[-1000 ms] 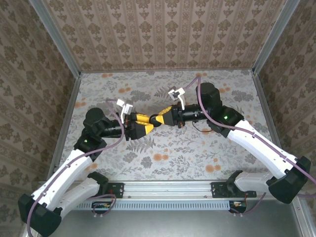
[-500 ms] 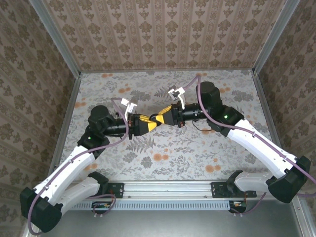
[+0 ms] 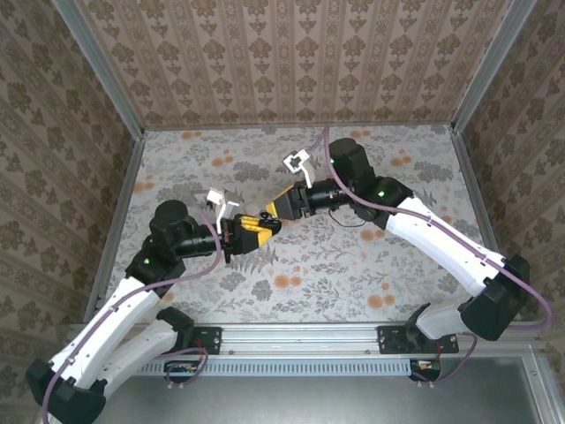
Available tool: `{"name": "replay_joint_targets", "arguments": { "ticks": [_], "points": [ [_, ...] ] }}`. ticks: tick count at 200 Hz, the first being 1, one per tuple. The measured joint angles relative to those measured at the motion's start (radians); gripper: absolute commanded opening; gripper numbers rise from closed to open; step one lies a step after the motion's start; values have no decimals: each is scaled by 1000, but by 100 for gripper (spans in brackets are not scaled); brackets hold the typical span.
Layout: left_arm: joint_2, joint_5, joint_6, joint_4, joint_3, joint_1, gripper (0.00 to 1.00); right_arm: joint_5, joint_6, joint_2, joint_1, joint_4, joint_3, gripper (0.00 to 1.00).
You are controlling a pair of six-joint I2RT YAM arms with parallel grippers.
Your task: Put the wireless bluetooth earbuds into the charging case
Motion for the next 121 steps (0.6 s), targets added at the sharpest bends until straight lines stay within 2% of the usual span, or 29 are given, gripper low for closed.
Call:
{"name": "replay_joint_targets", "arguments": {
  "ticks": [28, 52, 71, 92, 121],
  "points": [
    [-85, -67, 88, -97, -2, -2, 0, 15, 37, 32, -20, 2, 0, 61],
    [-169, -165, 153, -195, 2, 5, 0, 48, 87, 53, -44, 11, 0, 62],
    [-220, -272, 190, -279, 7, 19, 0, 125, 119, 85, -48, -3, 21, 61],
    [-270, -400, 220, -371, 11, 32, 0, 241, 128, 188, -34, -41, 117, 60],
    [-316, -552, 255, -469, 26, 40, 0, 399, 127, 420, 27, -110, 327, 58]
  ]
}}
